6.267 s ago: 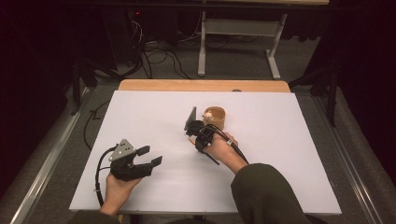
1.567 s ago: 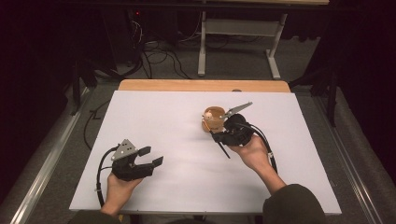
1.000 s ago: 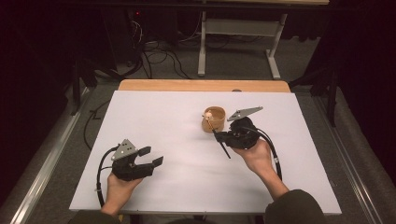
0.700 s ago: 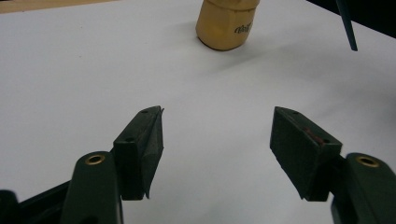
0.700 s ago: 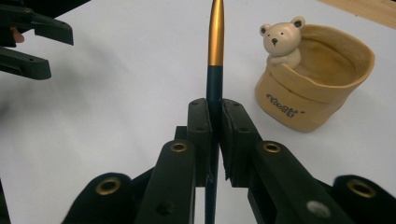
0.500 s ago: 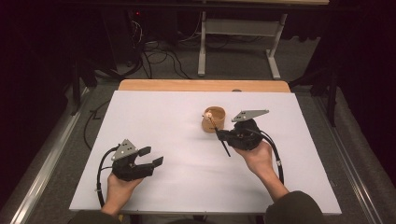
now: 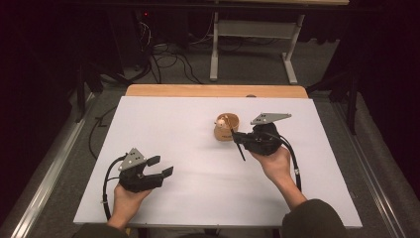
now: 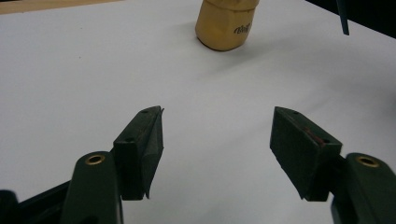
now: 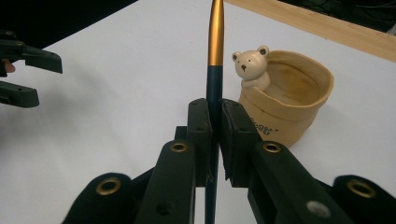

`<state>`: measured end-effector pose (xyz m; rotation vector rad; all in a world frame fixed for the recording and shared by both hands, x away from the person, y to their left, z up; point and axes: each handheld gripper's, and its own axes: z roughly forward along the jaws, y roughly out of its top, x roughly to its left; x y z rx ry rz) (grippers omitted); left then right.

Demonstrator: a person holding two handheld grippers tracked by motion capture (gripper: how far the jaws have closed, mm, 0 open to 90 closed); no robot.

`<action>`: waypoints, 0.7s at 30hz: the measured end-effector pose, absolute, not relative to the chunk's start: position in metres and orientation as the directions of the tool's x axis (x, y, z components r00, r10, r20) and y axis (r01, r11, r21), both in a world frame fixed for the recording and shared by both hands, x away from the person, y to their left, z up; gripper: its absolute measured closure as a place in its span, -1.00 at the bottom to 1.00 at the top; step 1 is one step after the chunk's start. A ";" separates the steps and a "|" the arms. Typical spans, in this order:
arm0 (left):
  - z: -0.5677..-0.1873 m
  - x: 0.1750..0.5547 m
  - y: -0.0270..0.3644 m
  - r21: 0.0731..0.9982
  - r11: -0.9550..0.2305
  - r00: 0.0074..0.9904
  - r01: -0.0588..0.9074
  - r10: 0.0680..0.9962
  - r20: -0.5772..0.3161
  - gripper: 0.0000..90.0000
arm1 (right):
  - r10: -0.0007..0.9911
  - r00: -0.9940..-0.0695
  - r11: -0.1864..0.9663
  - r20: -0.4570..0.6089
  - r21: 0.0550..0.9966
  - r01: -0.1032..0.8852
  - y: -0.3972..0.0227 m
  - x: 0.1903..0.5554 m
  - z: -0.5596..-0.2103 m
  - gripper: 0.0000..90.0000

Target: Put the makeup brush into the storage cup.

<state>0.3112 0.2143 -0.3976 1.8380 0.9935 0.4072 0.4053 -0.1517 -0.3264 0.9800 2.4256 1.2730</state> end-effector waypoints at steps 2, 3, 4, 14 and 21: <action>-0.398 0.311 0.215 0.869 -0.194 0.610 0.455 0.779 -0.145 -0.21 | 0.661 -0.743 0.391 0.105 0.797 0.460 -0.152 0.406 -0.325 0.89; -0.398 0.311 0.215 0.868 -0.195 0.609 0.457 0.779 -0.146 -0.21 | 0.661 -0.744 0.392 0.102 0.799 0.457 -0.153 0.407 -0.325 0.89; -0.398 0.312 0.215 0.868 -0.194 0.609 0.456 0.779 -0.146 -0.21 | 0.659 -0.744 0.387 0.105 0.801 0.457 -0.153 0.408 -0.325 0.89; -0.398 0.311 0.214 0.869 -0.195 0.611 0.456 0.778 -0.146 -0.21 | 0.668 -0.739 0.384 0.090 0.809 0.445 -0.150 0.417 -0.320 0.89; -0.398 0.312 0.213 0.866 -0.201 0.613 0.458 0.776 -0.144 -0.21 | 0.673 -0.735 0.384 0.082 0.811 0.442 -0.149 0.423 -0.315 0.89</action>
